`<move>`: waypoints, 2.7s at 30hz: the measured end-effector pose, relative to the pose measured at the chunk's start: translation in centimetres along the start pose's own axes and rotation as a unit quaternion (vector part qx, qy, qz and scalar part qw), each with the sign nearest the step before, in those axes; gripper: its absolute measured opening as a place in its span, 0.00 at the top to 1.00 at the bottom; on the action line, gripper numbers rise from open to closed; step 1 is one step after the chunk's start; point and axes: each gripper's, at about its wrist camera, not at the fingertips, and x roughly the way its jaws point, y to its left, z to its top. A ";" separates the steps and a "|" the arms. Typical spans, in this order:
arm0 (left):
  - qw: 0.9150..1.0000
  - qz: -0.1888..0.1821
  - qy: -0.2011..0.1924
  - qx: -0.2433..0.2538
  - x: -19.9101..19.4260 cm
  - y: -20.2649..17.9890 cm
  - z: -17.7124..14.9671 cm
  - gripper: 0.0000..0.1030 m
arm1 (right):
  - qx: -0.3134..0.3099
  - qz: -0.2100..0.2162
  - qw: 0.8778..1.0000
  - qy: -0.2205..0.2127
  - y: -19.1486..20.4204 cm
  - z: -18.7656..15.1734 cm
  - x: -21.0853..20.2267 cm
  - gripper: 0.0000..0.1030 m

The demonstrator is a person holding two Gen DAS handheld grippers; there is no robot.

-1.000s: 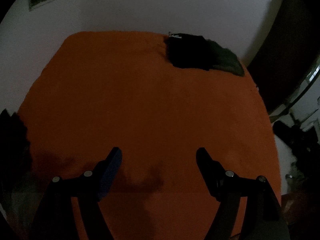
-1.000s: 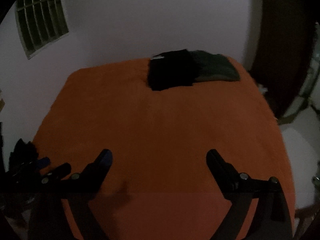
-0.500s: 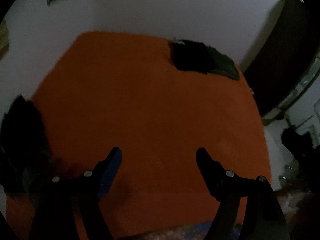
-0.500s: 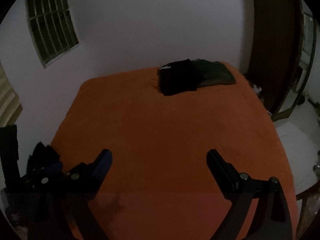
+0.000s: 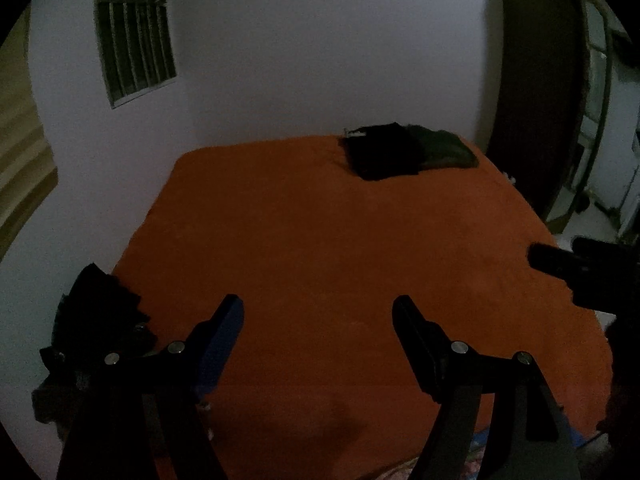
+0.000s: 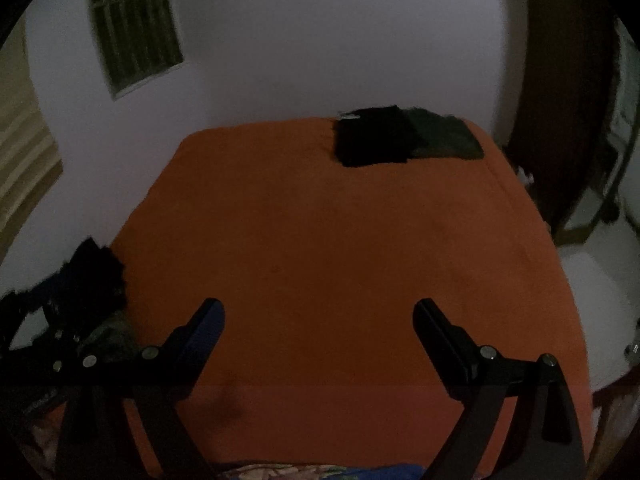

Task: Fold clothes

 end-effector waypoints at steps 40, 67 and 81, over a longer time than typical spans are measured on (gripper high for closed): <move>0.997 -0.007 0.051 -0.055 0.7 -0.1 -2.7 0.24 | -0.048 0.014 0.998 0.040 1.9 -3.1 3.2 0.08; 0.999 -0.010 0.038 -0.036 -0.7 -0.7 -2.3 0.24 | -0.044 0.007 0.998 0.034 1.4 -2.9 3.2 0.08; 0.998 -0.006 0.049 -0.040 0.3 -0.8 -1.6 0.24 | -0.043 0.014 0.998 0.032 0.7 -3.0 3.1 0.08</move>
